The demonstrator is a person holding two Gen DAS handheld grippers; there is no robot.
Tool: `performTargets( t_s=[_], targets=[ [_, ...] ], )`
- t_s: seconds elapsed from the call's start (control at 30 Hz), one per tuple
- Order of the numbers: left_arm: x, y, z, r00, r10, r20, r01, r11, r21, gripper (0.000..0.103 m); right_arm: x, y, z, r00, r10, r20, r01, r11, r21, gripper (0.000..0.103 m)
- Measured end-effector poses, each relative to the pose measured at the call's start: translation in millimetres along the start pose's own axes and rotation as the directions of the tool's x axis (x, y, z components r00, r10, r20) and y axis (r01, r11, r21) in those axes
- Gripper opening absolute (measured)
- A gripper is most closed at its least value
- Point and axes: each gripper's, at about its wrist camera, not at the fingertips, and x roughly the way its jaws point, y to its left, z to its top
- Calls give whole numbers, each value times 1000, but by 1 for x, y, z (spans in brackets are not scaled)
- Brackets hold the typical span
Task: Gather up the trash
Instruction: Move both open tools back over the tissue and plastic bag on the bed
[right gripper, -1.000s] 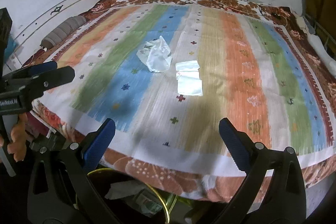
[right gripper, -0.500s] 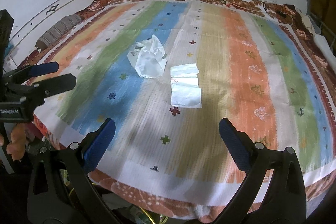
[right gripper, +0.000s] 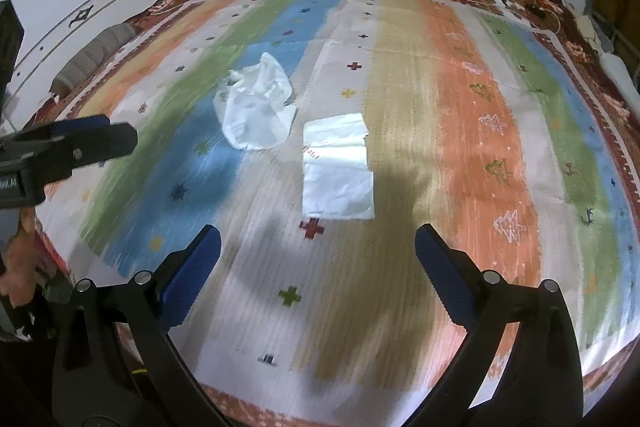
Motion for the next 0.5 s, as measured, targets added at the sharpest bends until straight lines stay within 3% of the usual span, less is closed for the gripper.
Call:
performTargets(
  t_s=[0.33, 0.5],
  targets=[
    [33, 13, 12, 999, 22, -25, -23, 999, -41, 76, 38, -7, 7, 999, -18, -47, 17, 1000, -25, 84],
    [50, 20, 23, 1000, -5, -30, 3, 996, -88, 71, 57, -8, 9, 997, -25, -73, 22, 998, -54, 80]
  ],
)
